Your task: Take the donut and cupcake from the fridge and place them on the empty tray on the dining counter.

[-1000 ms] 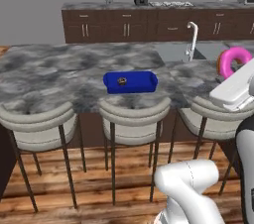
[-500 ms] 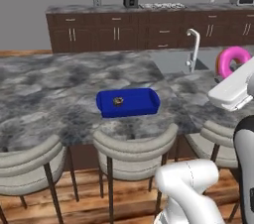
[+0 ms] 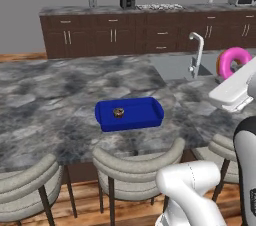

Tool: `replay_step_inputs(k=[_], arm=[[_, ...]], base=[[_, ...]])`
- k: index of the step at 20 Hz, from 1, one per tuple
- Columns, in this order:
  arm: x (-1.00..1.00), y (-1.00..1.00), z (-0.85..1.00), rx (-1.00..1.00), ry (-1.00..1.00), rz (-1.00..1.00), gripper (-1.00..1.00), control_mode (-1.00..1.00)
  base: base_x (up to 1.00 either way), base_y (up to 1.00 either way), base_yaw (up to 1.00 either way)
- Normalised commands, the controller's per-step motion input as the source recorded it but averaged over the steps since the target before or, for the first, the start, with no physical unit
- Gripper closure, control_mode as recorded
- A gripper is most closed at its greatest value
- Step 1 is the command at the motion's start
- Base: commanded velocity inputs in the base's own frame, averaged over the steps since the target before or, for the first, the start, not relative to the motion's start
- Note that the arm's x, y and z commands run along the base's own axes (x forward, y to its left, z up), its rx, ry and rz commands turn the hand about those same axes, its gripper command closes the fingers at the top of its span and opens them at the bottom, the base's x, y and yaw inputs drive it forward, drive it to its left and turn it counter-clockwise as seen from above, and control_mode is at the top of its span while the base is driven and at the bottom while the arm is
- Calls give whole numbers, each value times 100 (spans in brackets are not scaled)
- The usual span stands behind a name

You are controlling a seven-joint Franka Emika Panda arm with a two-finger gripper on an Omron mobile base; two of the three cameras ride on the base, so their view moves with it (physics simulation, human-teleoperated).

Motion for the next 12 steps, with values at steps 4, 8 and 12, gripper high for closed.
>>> replay_step_inputs(k=[4,8,12], arm=[[0,0,0,0,0,0,100,100],[0,0,0,0,0,0,100,100],[0,0,0,0,0,0,100,100]], base=[[87,0,0],[89,0,3],[89,0,17]])
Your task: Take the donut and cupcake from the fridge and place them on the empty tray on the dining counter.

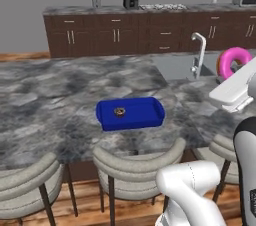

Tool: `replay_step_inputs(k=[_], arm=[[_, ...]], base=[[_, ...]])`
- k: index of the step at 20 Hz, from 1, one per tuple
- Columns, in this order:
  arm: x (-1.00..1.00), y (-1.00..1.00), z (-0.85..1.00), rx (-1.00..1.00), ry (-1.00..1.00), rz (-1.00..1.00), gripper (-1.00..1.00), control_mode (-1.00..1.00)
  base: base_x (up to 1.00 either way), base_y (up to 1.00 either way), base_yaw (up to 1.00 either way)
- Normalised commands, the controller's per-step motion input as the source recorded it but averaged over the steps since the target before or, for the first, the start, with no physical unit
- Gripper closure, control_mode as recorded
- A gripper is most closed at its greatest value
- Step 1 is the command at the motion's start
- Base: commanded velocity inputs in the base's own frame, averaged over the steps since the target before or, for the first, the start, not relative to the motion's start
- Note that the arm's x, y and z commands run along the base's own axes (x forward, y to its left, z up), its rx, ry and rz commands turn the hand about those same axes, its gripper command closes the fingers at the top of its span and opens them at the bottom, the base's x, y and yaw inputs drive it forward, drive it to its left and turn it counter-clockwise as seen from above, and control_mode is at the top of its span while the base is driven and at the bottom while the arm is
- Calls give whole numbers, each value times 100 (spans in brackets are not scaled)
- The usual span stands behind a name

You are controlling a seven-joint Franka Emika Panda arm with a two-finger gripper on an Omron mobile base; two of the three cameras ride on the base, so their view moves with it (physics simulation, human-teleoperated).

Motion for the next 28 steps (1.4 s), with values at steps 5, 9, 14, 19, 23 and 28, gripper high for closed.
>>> replay_step_inputs(k=[5,9,14,19,23,28], arm=[[0,0,0,0,0,0,100,100],[0,0,0,0,0,0,100,100],[0,0,0,0,0,0,100,100],[0,0,0,0,0,0,100,100],[0,0,0,0,0,0,100,100],[0,0,0,0,0,0,100,100]], base=[[89,-4,37],[99,-9,43],[100,-26,47],[100,-30,45],[100,-35,43],[100,-34,40]])
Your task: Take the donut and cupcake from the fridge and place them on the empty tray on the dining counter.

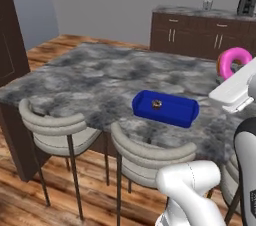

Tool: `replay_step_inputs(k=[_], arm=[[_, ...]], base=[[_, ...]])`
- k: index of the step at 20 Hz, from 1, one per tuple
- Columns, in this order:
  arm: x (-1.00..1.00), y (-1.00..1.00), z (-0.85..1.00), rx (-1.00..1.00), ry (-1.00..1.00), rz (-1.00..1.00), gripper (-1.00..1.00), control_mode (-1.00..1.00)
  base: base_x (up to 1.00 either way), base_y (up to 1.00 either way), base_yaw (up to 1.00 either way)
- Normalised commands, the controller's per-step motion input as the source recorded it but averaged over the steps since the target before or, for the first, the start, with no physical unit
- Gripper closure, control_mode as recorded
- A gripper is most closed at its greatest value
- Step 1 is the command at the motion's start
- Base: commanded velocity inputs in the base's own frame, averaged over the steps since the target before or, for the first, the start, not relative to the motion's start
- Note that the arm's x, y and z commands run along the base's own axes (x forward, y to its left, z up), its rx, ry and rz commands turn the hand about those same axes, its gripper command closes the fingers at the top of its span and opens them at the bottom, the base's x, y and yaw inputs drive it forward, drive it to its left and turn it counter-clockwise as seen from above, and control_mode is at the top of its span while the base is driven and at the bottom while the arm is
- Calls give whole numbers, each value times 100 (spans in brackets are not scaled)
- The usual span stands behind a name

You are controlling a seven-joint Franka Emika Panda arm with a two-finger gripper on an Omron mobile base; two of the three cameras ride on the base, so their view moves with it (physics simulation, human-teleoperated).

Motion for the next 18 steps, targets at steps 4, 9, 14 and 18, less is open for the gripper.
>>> replay_step_inputs(k=[4,9,14,18], arm=[[0,0,0,0,0,0,100,100],[0,0,0,0,0,0,100,100],[0,0,0,0,0,0,100,100],[0,0,0,0,0,0,100,100]], base=[[100,-36,42],[100,-31,42],[39,-2,9],[9,0,3]])
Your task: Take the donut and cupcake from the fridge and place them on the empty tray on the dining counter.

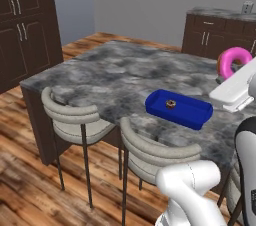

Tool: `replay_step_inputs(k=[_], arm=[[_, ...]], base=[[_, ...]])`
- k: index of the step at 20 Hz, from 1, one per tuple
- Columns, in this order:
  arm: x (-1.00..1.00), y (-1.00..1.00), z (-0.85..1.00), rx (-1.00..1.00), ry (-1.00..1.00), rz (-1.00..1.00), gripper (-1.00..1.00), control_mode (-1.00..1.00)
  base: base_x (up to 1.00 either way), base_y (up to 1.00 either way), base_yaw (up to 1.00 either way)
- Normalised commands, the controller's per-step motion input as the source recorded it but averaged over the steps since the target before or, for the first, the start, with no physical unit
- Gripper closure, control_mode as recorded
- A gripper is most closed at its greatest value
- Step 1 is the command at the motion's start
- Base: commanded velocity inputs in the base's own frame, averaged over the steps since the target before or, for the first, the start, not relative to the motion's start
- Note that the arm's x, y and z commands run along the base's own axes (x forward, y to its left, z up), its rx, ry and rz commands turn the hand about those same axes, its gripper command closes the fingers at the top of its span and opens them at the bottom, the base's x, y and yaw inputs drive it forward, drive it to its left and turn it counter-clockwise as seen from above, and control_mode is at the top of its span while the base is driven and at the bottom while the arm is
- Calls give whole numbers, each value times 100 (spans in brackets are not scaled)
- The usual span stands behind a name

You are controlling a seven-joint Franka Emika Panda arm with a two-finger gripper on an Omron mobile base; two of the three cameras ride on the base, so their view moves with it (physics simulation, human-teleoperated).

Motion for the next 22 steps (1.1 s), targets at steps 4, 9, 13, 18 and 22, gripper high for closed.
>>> replay_step_inputs(k=[4,9,13,18,22], arm=[[22,-11,-3,0,10,1,100,-100],[58,-27,0,0,37,-1,100,-100],[60,-25,-3,-4,50,-4,100,-100],[28,-44,-33,-4,43,0,100,-100],[18,-12,-64,-1,15,0,100,-100]], base=[[3,0,1],[0,0,0],[0,0,0],[0,0,0],[0,0,0]])
